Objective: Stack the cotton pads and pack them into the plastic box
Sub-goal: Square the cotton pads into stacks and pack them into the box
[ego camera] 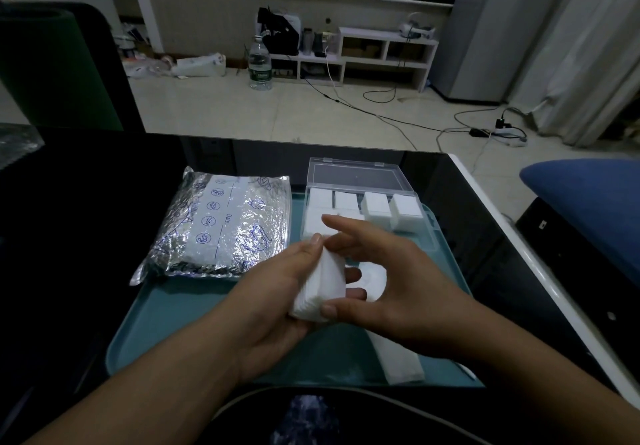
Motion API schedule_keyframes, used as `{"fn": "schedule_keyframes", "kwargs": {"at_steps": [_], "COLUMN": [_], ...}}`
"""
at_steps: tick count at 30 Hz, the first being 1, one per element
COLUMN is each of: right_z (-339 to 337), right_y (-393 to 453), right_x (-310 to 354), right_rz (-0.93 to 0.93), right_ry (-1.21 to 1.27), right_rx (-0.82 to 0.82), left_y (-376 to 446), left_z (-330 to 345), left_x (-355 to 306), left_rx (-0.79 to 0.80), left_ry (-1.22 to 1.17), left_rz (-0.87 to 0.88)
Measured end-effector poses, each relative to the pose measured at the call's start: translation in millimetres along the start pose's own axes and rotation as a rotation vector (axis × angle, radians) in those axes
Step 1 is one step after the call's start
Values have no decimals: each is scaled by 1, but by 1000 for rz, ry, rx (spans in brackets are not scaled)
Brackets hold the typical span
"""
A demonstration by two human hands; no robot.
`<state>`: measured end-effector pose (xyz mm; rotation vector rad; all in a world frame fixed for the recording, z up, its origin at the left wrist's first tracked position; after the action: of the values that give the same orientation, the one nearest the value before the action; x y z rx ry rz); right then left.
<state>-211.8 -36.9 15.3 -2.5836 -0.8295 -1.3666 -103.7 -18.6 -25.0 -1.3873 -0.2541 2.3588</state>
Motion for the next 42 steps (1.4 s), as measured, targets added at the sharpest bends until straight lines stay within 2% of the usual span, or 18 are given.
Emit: {"fn": "schedule_keyframes", "kwargs": {"at_steps": [3,5,7,9,11,14,18,20,23,28,30,34,36,38,42], "right_z": [-3,-15,-32,-44,-43,-28,-14,-6,-3,-28,-26,-10,-10,-15,-32], "right_y": [-1,2,4,3,0,-4,1,1,4,8,7,5,5,7,7], "right_x": [2,-1,-12,-30,-49,-60,-52,-55,-58,-44,-40,-47,-43,-33,-28], "right_rz": [-5,15,53,139,254,344,287,319,358,338,355,374,339,276,312], "right_ry": [34,38,-48,-233,-445,-575,-645,-644,-524,-77,46,-141,-183,-107,320], "right_rx": [-9,-77,-165,-185,-87,82,94,143,142,-68,-57,105,130,76,-127], "left_y": [-1,0,0,-2,-3,-4,-3,-3,-4,-3,-1,-1,-2,-2,-1], "left_z": [-1,-6,-13,-18,-21,-21,-22,-23,-23,-23,-24,-25,-25,-24,-21], "left_x": [-5,-9,-17,-24,-27,-27,-26,-27,-28,-26,-26,-25,-23,-21,-19], "left_rx": [-2,-35,-75,-92,-99,-102,-116,-123,-130,-133,-141,-142,-142,-141,-119], "left_ry": [-15,-60,-86,-111,-135,-147,-131,-133,-130,-115,-102,-72,-45,-33,-46], "left_rz": [38,33,32,29,20,16,31,40,51,46,48,61,62,47,21]}}
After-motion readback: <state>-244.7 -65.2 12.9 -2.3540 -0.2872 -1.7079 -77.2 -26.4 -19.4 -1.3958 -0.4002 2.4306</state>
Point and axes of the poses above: each hand's wrist, its own y-axis towards the middle knuckle, its own z-axis out of the palm, x = y × z, the point moved 7 cm from there along y, towards the middle knuckle, and after that the axes turned 4 degrees about y, right-handed, at the moved point
